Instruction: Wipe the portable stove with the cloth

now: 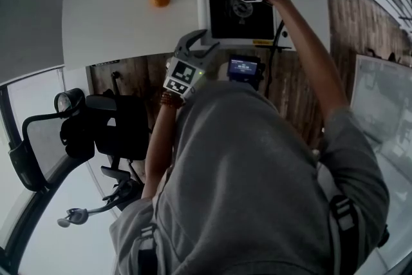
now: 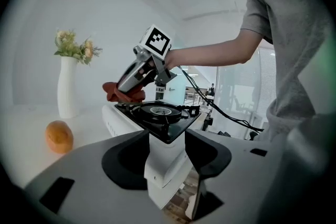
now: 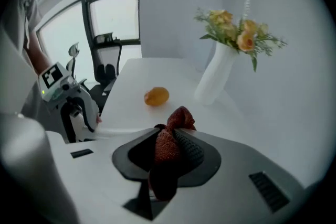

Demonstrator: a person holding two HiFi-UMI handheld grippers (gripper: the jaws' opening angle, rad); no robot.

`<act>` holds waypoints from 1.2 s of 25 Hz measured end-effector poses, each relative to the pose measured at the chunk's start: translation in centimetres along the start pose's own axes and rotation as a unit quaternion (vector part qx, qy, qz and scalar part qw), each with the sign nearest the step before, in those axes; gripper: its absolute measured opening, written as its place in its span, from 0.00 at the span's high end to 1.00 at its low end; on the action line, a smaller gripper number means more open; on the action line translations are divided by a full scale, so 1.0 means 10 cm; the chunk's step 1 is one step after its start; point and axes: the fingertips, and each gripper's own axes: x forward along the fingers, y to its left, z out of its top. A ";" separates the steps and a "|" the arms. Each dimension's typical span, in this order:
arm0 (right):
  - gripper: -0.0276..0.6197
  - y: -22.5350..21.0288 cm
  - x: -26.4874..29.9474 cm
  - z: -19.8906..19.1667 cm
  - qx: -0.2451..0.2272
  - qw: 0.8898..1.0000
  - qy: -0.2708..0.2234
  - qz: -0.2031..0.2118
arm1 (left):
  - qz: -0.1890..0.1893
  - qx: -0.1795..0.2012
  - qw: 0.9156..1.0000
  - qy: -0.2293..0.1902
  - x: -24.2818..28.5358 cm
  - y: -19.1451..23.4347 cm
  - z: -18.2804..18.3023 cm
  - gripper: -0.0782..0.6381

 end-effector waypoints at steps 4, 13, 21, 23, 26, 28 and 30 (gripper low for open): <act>0.82 0.21 0.22 -0.08 -0.122 0.989 0.076 -0.037 | 0.006 0.005 1.000 0.005 0.01 -0.03 -0.01 0.57; 0.83 0.52 0.38 -0.23 -0.231 0.958 0.168 -0.023 | 0.030 0.010 0.999 -0.008 0.02 0.02 -0.03 0.57; 0.83 0.70 0.26 -0.33 -0.280 0.951 0.128 -0.024 | 0.033 0.009 0.999 -0.007 0.09 0.00 0.01 0.57; 0.83 0.69 0.26 -0.34 -0.280 0.953 0.107 -0.041 | 0.035 0.009 0.999 -0.008 0.10 0.01 0.01 0.57; 0.83 0.52 0.15 -0.17 -0.182 0.979 0.007 -0.093 | 0.039 0.010 0.999 -0.003 0.07 0.02 -0.01 0.57; 0.83 0.28 -0.10 -0.04 -0.083 0.984 -0.074 -0.137 | 0.038 0.010 0.999 -0.002 0.08 0.01 -0.01 0.57; 0.83 0.04 -0.39 0.06 -0.032 0.975 -0.131 -0.178 | 0.037 0.011 0.999 -0.002 0.09 0.01 0.00 0.57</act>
